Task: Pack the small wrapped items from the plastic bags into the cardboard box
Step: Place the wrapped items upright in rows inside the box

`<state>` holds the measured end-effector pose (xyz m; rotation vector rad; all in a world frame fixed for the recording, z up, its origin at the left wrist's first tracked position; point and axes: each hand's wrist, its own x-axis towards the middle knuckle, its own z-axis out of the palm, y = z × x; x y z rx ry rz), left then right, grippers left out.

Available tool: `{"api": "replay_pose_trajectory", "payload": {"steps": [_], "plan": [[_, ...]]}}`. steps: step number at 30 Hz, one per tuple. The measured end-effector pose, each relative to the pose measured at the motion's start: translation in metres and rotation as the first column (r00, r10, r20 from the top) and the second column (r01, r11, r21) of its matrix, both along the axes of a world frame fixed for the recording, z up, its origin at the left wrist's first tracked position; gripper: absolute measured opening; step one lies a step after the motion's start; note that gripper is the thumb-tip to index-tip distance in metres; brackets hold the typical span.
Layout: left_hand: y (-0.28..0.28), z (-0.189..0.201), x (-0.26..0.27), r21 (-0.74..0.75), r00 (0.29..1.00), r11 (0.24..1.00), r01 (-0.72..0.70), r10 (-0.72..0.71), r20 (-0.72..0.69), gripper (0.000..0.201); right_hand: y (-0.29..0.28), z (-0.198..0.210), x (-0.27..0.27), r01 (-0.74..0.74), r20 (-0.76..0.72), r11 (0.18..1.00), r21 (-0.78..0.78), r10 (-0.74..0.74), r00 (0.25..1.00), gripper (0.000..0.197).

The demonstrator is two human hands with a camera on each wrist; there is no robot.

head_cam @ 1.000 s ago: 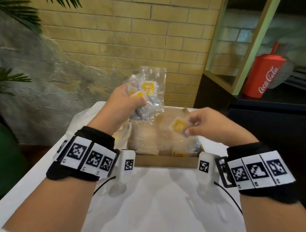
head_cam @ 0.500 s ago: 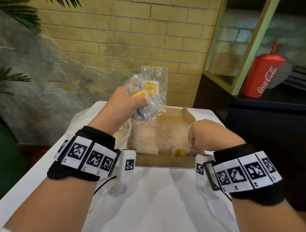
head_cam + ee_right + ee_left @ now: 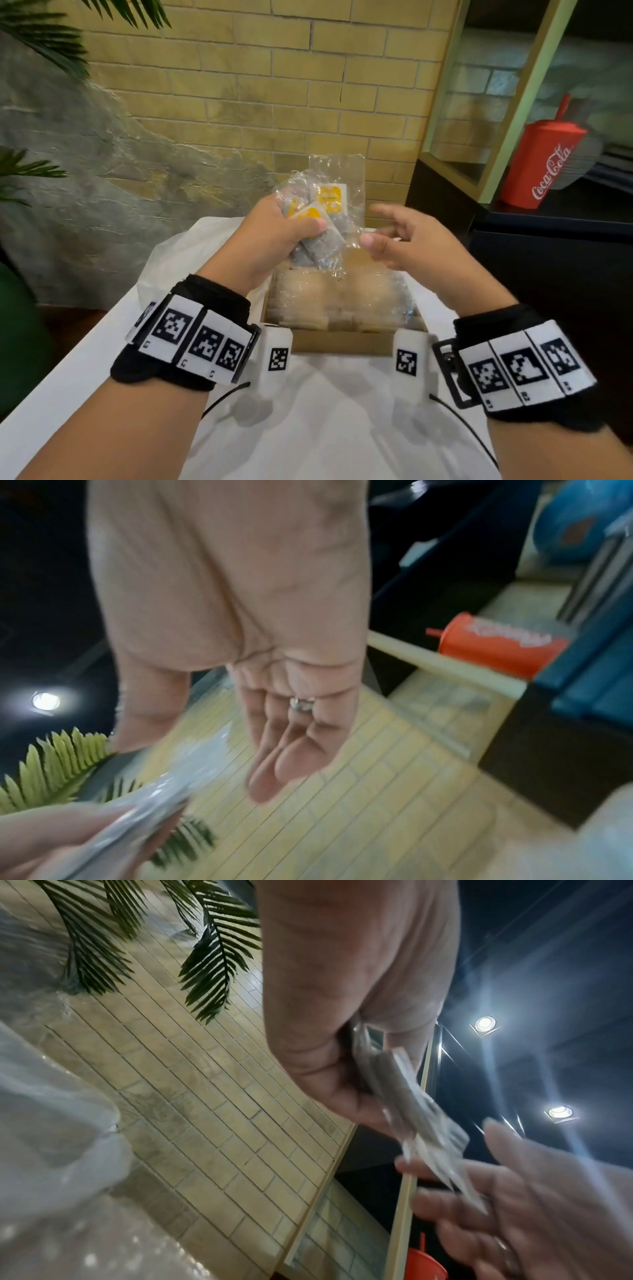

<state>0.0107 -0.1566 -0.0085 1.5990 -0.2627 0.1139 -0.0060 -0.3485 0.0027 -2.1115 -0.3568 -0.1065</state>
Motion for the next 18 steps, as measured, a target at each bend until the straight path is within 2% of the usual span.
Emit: {"api": "replay_pose_trajectory", "payload": {"steps": [1,3,4,7,11,15,18], "plan": [[-0.003,-0.001,-0.002,0.017,1.0,1.0,0.019,-0.019,0.004,0.036,0.005,-0.003,0.0,-0.008,-0.009,0.994,0.109,0.009,1.0,0.095],[-0.009,-0.003,-0.003,0.048,1.0,0.998,0.027,-0.028,0.009,0.039,0.016,-0.011,0.002,-0.015,-0.017,0.977,0.214,0.019,1.0,0.108],[-0.013,-0.005,-0.003,0.05,1.0,0.998,0.024,-0.025,0.01,0.043,0.02,-0.015,0.004,-0.01,-0.003,0.969,0.247,0.012,1.0,0.105],[-0.018,-0.007,-0.004,0.069,1.0,0.997,0.019,-0.02,0.012,0.054,0.025,-0.019,0.007,0.031,0.072,0.955,0.297,-0.054,0.996,0.075],[-0.016,-0.008,-0.004,0.088,0.997,0.994,0.071,-0.074,0.035,0.041,0.019,-0.015,0.007,0.033,0.101,0.948,0.315,-0.068,0.993,0.043],[-0.01,-0.007,-0.003,0.039,0.995,0.995,0.091,-0.093,0.039,0.033,0.015,-0.011,0.004,-0.055,0.044,0.968,0.246,0.045,0.998,0.035],[-0.007,-0.006,-0.004,0.065,0.995,0.994,0.092,-0.095,0.041,0.024,0.012,-0.009,0.003,-0.098,0.013,0.971,0.22,0.097,0.995,0.033]]}}
